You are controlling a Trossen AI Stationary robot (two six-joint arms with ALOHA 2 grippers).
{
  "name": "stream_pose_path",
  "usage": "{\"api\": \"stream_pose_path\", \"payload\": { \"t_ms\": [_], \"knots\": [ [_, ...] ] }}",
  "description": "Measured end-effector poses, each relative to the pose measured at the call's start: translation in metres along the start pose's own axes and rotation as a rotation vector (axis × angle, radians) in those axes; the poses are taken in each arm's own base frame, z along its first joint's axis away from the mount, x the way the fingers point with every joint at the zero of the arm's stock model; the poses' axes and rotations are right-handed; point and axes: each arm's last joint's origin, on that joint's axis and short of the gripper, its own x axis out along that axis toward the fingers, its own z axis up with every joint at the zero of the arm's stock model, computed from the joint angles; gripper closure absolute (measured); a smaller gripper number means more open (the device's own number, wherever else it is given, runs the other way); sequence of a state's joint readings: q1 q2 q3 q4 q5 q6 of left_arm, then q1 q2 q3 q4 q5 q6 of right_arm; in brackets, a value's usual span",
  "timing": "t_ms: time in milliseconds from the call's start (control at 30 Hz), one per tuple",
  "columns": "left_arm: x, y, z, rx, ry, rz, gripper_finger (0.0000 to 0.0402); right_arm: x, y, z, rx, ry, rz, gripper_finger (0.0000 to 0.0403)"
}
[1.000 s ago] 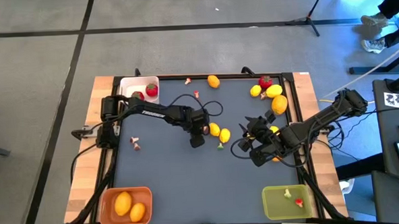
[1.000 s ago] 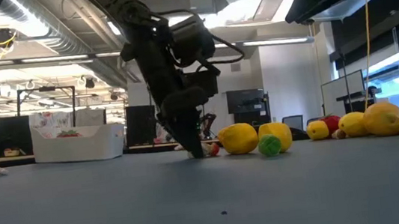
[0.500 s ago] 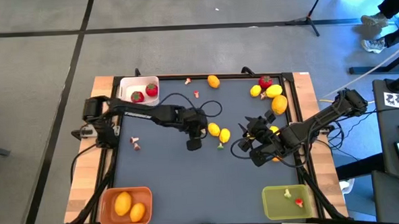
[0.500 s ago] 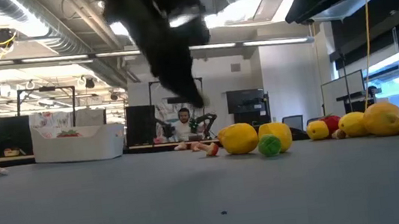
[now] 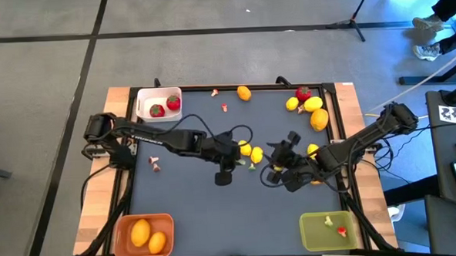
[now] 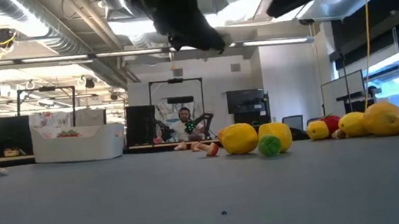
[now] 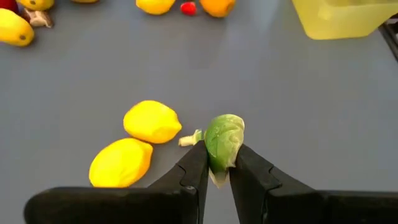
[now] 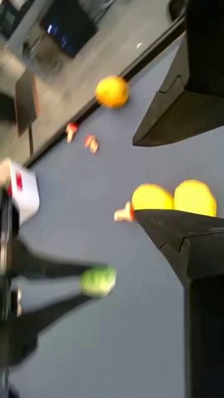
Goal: Sort produce into baskets
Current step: Put the green mushroom into the yellow bin
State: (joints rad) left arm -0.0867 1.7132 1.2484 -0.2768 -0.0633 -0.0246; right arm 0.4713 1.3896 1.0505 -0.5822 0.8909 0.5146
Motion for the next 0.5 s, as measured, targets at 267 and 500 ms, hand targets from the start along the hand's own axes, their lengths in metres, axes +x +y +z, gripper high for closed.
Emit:
{"api": "stream_pose_path", "payload": {
  "t_ms": [267,500],
  "knots": [
    [0.000,-0.004,0.003,0.003,-0.034,0.002,0.0348,0.018,0.027,-0.003,-0.104,0.005,0.114,0.0228],
    [0.000,-0.004,0.003,0.001,-0.038,0.002,0.0348,0.030,0.045,-0.002,-0.164,-0.060,0.141,0.0228]
  ]
}}
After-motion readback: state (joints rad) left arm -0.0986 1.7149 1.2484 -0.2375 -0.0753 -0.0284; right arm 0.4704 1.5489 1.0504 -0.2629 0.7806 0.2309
